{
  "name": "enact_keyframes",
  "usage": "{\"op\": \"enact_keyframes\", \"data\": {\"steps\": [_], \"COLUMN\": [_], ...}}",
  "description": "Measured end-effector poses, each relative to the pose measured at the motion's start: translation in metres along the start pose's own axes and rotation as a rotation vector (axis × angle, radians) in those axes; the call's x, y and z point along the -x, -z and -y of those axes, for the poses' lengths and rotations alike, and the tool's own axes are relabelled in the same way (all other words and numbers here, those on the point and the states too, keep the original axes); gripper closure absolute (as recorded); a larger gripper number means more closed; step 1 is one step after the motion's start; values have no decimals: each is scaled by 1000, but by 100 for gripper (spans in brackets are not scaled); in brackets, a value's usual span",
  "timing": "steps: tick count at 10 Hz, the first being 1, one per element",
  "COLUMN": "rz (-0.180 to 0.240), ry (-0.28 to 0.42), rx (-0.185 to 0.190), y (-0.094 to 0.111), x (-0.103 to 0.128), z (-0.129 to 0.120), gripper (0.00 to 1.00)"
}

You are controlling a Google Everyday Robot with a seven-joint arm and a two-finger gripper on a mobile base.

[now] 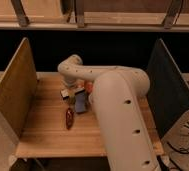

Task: Place the eraser on the white sponge

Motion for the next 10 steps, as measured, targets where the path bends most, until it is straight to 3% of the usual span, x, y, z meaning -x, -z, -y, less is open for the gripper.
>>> {"op": "enact_keyframes", "data": {"steps": [5,7,10], "rz": [-40,-41,-55], "ry": [64,45,-53], "rx": [-38,-39,5], "y": [20,22,18], "x": [9,12,20], "z": [17,13,-19], "gripper": [100,100,100]}}
